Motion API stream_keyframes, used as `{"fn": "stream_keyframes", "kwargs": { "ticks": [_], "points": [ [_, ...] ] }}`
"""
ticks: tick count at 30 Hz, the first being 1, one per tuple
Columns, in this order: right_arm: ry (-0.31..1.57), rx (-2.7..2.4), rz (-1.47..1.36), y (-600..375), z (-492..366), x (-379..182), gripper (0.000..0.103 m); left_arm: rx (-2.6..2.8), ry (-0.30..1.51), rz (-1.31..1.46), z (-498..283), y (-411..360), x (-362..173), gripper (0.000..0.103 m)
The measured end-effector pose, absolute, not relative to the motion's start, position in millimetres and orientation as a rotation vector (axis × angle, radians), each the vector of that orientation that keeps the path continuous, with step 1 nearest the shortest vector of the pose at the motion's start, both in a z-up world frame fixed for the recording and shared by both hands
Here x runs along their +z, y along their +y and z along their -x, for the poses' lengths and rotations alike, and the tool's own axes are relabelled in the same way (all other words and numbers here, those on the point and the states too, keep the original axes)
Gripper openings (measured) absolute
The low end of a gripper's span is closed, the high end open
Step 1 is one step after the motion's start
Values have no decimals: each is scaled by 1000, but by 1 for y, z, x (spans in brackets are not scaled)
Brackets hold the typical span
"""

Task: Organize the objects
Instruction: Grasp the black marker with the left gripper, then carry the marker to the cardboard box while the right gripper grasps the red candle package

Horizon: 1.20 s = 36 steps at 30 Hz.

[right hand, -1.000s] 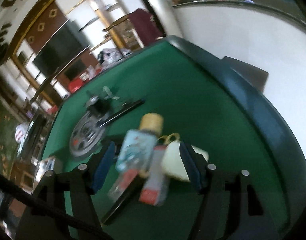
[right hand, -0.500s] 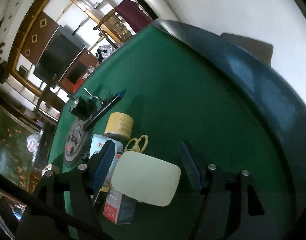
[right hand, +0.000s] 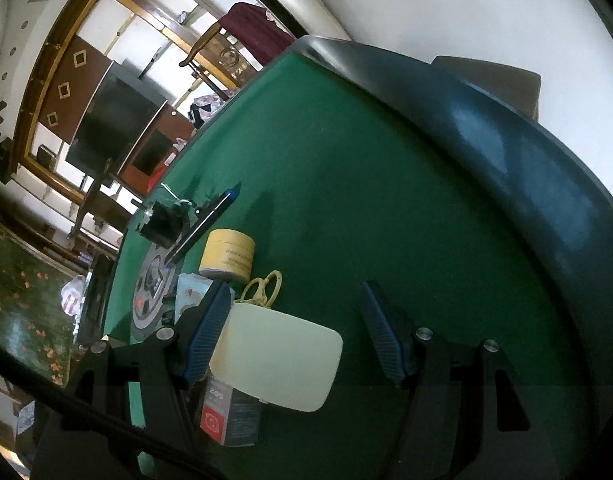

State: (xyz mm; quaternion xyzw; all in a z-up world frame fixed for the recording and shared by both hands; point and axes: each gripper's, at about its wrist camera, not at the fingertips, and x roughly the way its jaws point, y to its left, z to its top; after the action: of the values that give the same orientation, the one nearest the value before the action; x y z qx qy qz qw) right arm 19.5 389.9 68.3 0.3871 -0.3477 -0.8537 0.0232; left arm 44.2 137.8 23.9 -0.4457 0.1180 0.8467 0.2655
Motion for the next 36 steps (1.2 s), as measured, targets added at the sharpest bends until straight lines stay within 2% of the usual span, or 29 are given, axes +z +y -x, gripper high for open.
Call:
{"fn": "stream_keyframes", "kwargs": {
  "ticks": [7,10,11,13,14,15,17,19,28,33,36],
  "points": [
    [-1063,-2646,-1202,389,-17,68,67,2324,165,1308,-52,74,26,13],
    [-1049,-2652,-1203,388,-16,69,68,2337,122,1315,-48,70,26,16],
    [-1043,-2657,-1203,387,-17,69,68,2339,137,1311,-47,74,26,19],
    [-1030,-2668,-1203,386,-17,70,68,2338,183,1283,-42,89,23,45],
    [-1026,-2672,-1203,385,-17,70,68,2344,208,1269,-39,96,21,54],
    [-1022,-2676,-1203,384,-17,70,68,2358,241,1253,-39,102,19,54],
    [-1010,-2685,-1203,383,-16,70,69,2357,254,1254,-36,109,19,51],
    [-1005,-2690,-1203,383,-16,70,69,2365,219,1254,-34,105,20,12],
    [-932,-2762,-1189,378,-19,79,69,2385,-119,1255,-54,23,45,12],
    [-803,-2750,-1005,342,-50,135,69,2445,-171,1160,-71,-11,71,12],
    [-679,-2547,-1070,292,-51,152,69,2456,-201,1122,-74,-24,77,12]
  ]
}}
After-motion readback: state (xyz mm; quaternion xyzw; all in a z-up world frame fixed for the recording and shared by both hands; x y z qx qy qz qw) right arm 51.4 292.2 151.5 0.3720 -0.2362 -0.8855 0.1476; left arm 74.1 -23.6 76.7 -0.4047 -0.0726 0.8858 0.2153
